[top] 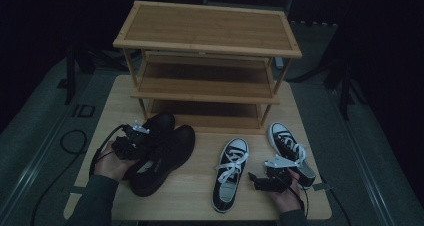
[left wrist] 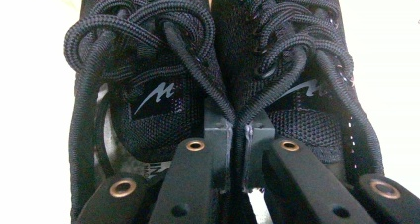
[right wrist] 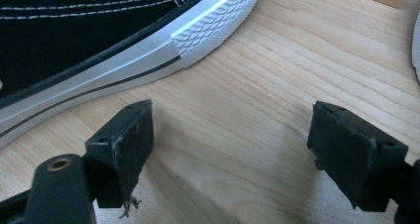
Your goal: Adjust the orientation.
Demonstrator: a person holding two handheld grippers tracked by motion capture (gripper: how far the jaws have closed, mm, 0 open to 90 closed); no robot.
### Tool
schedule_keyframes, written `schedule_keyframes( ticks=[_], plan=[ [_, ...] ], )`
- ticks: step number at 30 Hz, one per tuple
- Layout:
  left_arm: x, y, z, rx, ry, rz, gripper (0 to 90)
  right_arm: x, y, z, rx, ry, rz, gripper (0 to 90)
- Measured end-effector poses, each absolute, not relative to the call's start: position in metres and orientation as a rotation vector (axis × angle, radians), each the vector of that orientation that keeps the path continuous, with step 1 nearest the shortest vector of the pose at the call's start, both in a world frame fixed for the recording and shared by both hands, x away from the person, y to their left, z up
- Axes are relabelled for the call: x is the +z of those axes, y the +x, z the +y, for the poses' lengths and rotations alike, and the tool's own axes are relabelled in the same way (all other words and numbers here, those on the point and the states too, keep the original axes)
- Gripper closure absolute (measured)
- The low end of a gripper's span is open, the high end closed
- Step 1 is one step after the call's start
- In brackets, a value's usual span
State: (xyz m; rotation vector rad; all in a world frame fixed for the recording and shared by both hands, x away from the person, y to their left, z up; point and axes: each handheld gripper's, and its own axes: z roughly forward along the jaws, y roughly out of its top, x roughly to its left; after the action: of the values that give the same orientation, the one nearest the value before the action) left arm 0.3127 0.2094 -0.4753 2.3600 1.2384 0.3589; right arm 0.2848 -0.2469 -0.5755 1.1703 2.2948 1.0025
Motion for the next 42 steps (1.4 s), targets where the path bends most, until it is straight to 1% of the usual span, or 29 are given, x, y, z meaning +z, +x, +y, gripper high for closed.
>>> schedule_keyframes(
  ticks=[9, 23, 42],
  plan=[
    [-0.472, 0.309, 0.207, 0.392, 2.358, 1.221, 84.9, -0.575, 0.285, -0.247, 1.003, 1.17, 2.295, 18.1],
    [-0.469, 0.31, 0.2, 0.405, 2.349, 1.212, 84.9, -0.575, 0.285, -0.247, 1.003, 1.17, 2.295, 18.1],
    [-0.46, 0.321, 0.185, 0.421, 2.343, 1.178, 84.8, -0.575, 0.285, -0.247, 1.002, 1.168, 2.295, 18.1]
  ],
)
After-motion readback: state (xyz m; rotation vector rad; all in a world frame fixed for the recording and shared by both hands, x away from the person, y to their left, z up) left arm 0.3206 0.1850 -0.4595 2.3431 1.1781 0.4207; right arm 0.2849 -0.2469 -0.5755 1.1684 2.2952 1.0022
